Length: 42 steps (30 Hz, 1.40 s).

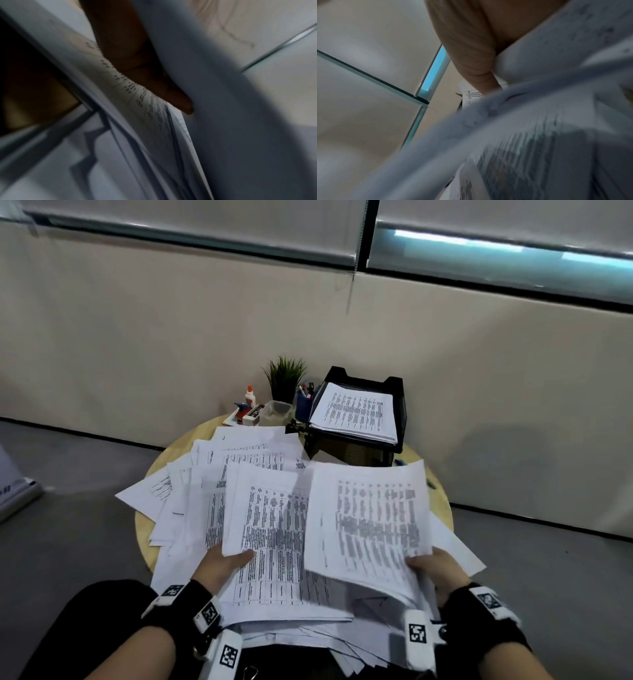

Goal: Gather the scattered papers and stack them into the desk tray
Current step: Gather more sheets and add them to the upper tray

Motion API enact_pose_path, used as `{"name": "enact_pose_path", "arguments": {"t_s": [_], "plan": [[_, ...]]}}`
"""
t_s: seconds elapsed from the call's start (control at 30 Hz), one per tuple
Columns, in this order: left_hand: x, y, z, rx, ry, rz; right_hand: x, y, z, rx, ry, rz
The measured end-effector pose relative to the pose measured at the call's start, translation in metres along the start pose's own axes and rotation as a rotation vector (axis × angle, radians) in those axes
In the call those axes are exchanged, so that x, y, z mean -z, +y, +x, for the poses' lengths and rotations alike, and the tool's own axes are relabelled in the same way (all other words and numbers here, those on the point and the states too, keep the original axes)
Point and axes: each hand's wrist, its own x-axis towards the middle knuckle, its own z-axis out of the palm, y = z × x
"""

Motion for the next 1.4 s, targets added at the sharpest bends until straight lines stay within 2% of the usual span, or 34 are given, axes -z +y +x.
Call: {"name": "enact_pose_path", "arguments": {"t_s": [0.13, 0.27, 0.37, 0.43, 0.5, 0.6, 0.7, 0.83, 0.9, 1.0, 1.07, 1.13, 1.17, 1.27, 1.4], "plan": [[-0.010, 0.005, -0.005, -0.030, -0.041, 0.038, -0.020, 0.023, 0.008, -0.069, -0.098, -0.082], [-0.021, 0.010, -0.007, -0.080, -0.041, 0.094, -0.029, 0.040, 0.023, -0.068, -0.200, -0.233], [-0.028, 0.015, -0.011, -0.088, -0.085, 0.064, -0.038, 0.030, 0.003, 0.044, -0.209, -0.325], [-0.030, 0.016, -0.010, -0.081, -0.112, 0.074, -0.043, 0.030, 0.000, 0.132, -0.237, -0.265], [-0.031, 0.017, -0.008, -0.079, -0.121, 0.085, -0.046, 0.032, 0.000, 0.156, -0.217, -0.198], [-0.033, 0.021, -0.009, -0.082, -0.144, 0.005, -0.043, 0.031, 0.001, 0.085, -0.204, -0.030], [-0.040, 0.026, -0.011, -0.098, -0.212, 0.023, -0.038, 0.029, 0.002, -0.035, -0.281, 0.117], [-0.048, 0.033, -0.015, -0.102, -0.249, 0.119, -0.039, 0.029, -0.003, 0.006, -0.308, 0.101], [-0.049, 0.036, -0.015, -0.100, -0.183, 0.188, -0.038, 0.031, -0.001, 0.031, -0.311, 0.139], [-0.037, 0.034, -0.005, -0.053, 0.030, 0.177, -0.034, 0.029, 0.003, 0.064, -0.232, 0.117], [-0.020, 0.033, 0.002, -0.013, 0.223, 0.401, -0.030, 0.029, 0.006, 0.085, -0.139, 0.095], [0.000, 0.030, 0.005, 0.127, 0.387, 0.673, -0.027, 0.030, 0.010, 0.095, -0.076, 0.120], [0.008, 0.029, 0.002, 0.211, 0.436, 0.722, -0.026, 0.033, 0.013, 0.102, -0.047, 0.135], [0.022, 0.018, 0.000, 0.328, 0.458, 0.786, -0.025, 0.042, 0.023, 0.100, 0.040, 0.192], [0.027, 0.010, 0.003, 0.328, 0.477, 0.797, -0.020, 0.051, 0.032, 0.100, 0.121, 0.116]]}}
